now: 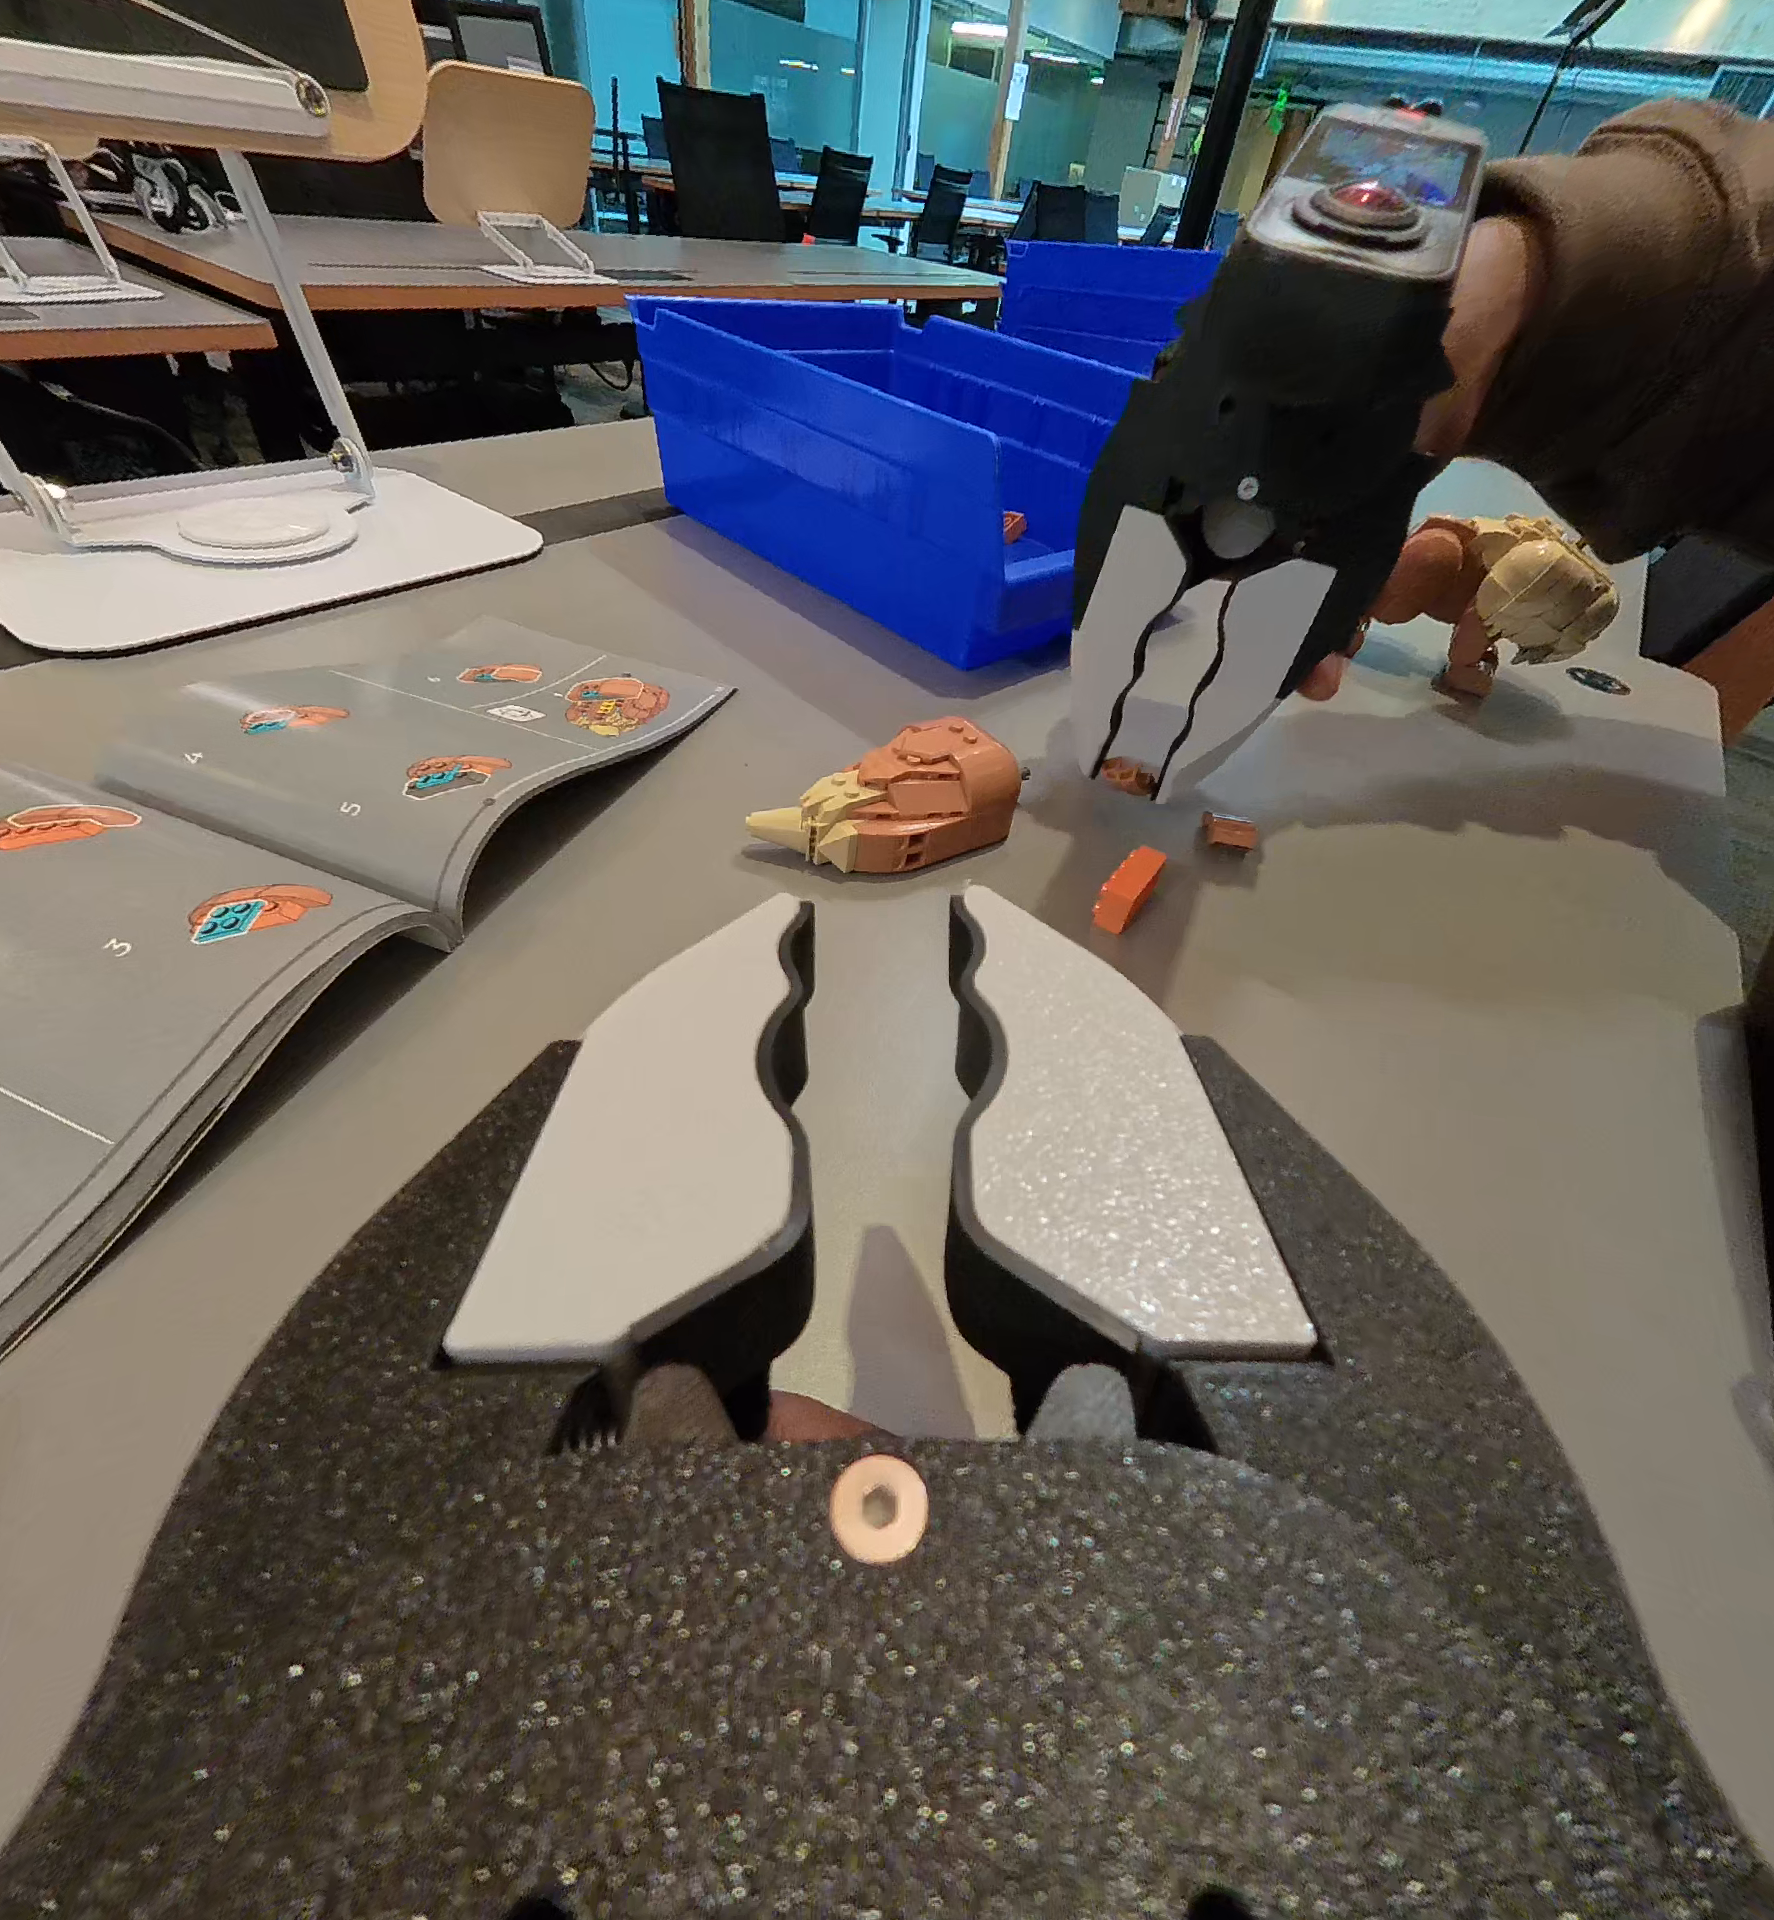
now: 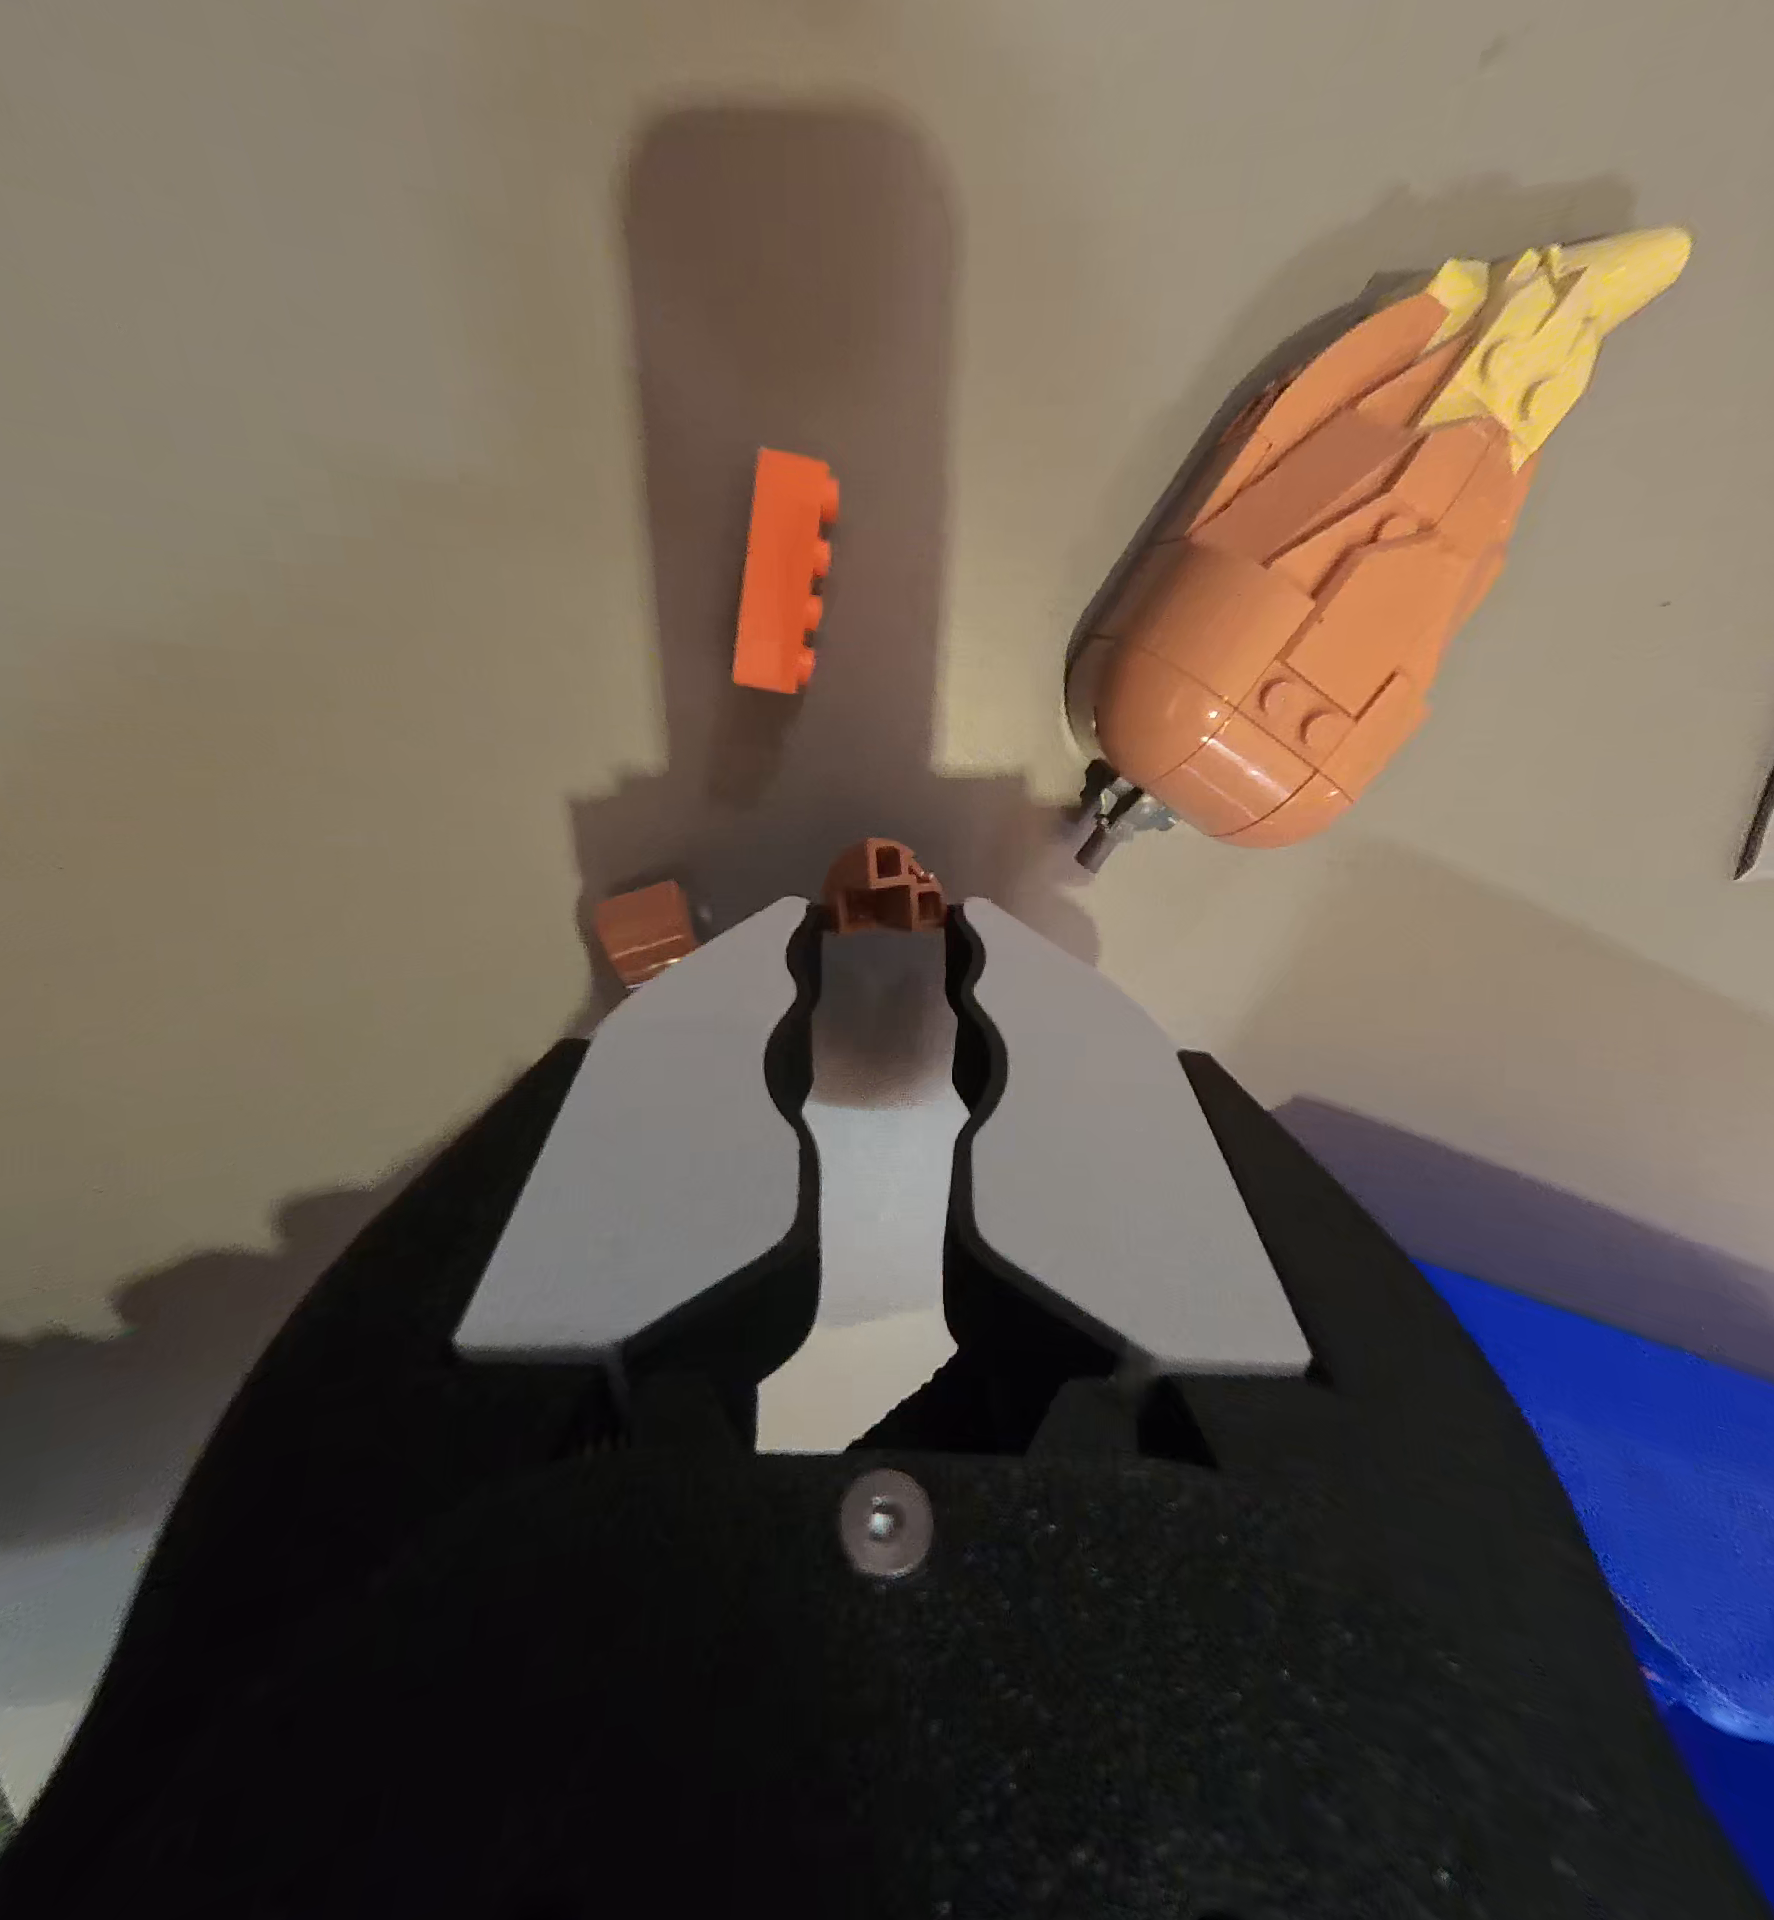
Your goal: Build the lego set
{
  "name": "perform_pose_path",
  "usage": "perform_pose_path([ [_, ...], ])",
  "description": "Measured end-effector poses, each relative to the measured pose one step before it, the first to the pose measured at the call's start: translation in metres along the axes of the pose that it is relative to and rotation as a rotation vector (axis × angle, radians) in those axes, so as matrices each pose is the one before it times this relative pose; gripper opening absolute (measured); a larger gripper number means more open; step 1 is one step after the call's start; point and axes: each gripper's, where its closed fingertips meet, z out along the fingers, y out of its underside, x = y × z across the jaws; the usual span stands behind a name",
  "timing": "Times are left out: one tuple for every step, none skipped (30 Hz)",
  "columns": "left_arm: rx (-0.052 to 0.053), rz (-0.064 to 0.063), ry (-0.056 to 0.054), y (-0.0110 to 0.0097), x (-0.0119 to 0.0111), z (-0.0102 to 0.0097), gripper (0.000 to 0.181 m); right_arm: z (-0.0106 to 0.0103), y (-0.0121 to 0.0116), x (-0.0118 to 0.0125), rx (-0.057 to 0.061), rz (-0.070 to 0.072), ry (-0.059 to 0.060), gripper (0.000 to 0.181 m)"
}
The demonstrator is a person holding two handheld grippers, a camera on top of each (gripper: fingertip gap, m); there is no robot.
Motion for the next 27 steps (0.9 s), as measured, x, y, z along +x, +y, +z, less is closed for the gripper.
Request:
perform_pose_path([
  [-0.0033,0.0031,0.0006,0.00037,0.00040,0.00036,0.024,0.00109,0.00036,-0.00010,0.0025,0.0018,-0.0030,0.023],
  [-0.0033,0.0028,0.0008,0.00049,0.00038,0.00025,0.024,0.00112,0.00030,-0.00067,0.0010,0.0035,-0.0067,0.023],
  [-0.0036,0.0015,0.0009,0.00040,0.00036,0.00027,0.024,0.00102,-0.00003,-0.00086,0.0020,0.0025,-0.0067,0.023],
  [-0.0026,0.0005,0.0006,0.00028,0.00015,0.00015,0.024,0.00102,0.00010,-0.00093,0.0005,0.0005,-0.0057,0.023],
  [-0.0011,-0.0004,0.0003,0.00019,0.00000,0.00013,0.024,0.00115,0.00044,-0.00068,-0.0018,-0.0008,-0.0045,0.023],
  [-0.0003,-0.0012,0.0002,-0.00001,-0.00014,0.00010,0.024,0.00108,0.00057,-0.00055,-0.0028,-0.0008,-0.0035,0.023],
  [-0.0001,-0.0018,0.0002,-0.00002,-0.00016,-0.00001,0.024,0.00097,0.00019,-0.00063,-0.0002,-0.0009,-0.0042,0.023],
  [0.0001,-0.0020,0.0000,0.00005,-0.00018,0.00002,0.024,0.00076,0.00009,-0.00054,0.0013,0.0006,-0.0048,0.023],
  [0.0000,-0.0016,0.0001,-0.00001,-0.00016,-0.00010,0.024,0.00069,-0.00003,-0.00031,0.0017,0.0009,-0.0035,0.023],
  [-0.0002,-0.0007,0.0002,-0.00001,-0.00005,0.00005,0.024,0.00038,0.00003,-0.00030,0.0017,-0.0005,-0.0019,0.023],
  [-0.0005,-0.0001,0.0003,0.00004,0.00001,0.00006,0.024,0.00032,-0.00004,-0.00033,0.0022,-0.0005,-0.0022,0.023],
  [-0.0008,-0.0001,0.0003,0.00008,0.00011,0.00007,0.024,0.00002,-0.00024,-0.00022,0.0037,0.0007,-0.0012,0.023],
  [-0.0003,-0.0003,0.0002,0.00011,-0.00010,0.00006,0.024,0.00009,-0.00009,-0.00007,0.0038,0.0014,-0.0006,0.023],
  [0.0004,-0.0007,0.0000,-0.00006,-0.00005,0.00000,0.024,-0.00011,-0.00017,-0.00006,0.0057,0.0023,-0.0004,0.023],
  [0.0011,-0.0009,-0.0003,-0.00020,-0.00009,-0.00019,0.024,-0.00013,-0.00001,-0.00016,0.0061,0.0052,-0.0012,0.024],
  [0.0017,-0.0003,-0.0001,-0.00015,0.00000,-0.00019,0.024,-0.00008,0.00033,0.00003,0.0044,0.0059,-0.0009,0.025],
  [0.0001,-0.0002,-0.0001,0.00004,-0.00003,-0.00021,0.024,-0.00034,0.00049,0.00035,0.0038,0.0055,0.0024,0.026],
  [0.0002,0.0001,0.0004,-0.00003,0.00004,0.00001,0.024,-0.00079,0.00064,0.00073,0.0036,0.0059,0.0062,0.027],
  [-0.0019,-0.0003,0.0008,0.00018,0.00014,0.00017,0.024,-0.00171,0.00061,0.00074,0.0059,0.0058,0.0091,0.028],
  [-0.0022,-0.0009,0.0005,0.00037,-0.00005,0.00034,0.024,-0.00301,0.00083,-0.00001,0.0077,0.0061,0.0062,0.029],
  [-0.0015,-0.0021,0.0009,0.00015,-0.00019,0.00028,0.024,-0.00461,0.00103,0.00006,0.0102,0.0076,0.0069,0.030],
  [0.0006,-0.0035,0.0007,-0.00006,-0.00030,0.00006,0.024,-0.00609,0.00168,0.00103,0.0116,0.0090,0.0122,0.030],
  [0.0041,-0.0046,0.0004,-0.00057,-0.00054,-0.00012,0.024,-0.00783,0.00305,0.00204,0.0084,0.0102,0.0160,0.031],
  [0.0069,-0.0056,-0.0003,-0.00085,-0.00073,-0.00039,0.024,-0.00948,0.00425,0.00361,0.0088,0.0121,0.0208,0.033],
  [0.0068,-0.0066,0.0002,-0.00087,-0.00077,-0.00046,0.024,-0.01086,0.00505,0.00562,0.0104,0.0154,0.0249,0.034],
  [0.0058,-0.0071,-0.0001,-0.00079,-0.00089,-0.00047,0.024,-0.01193,0.00623,0.00821,0.0107,0.0182,0.0305,0.034],
  [0.0060,-0.0062,-0.0003,-0.00084,-0.00084,-0.00030,0.024,-0.01237,0.00781,0.01211,0.0055,0.0170,0.0401,0.034],
])
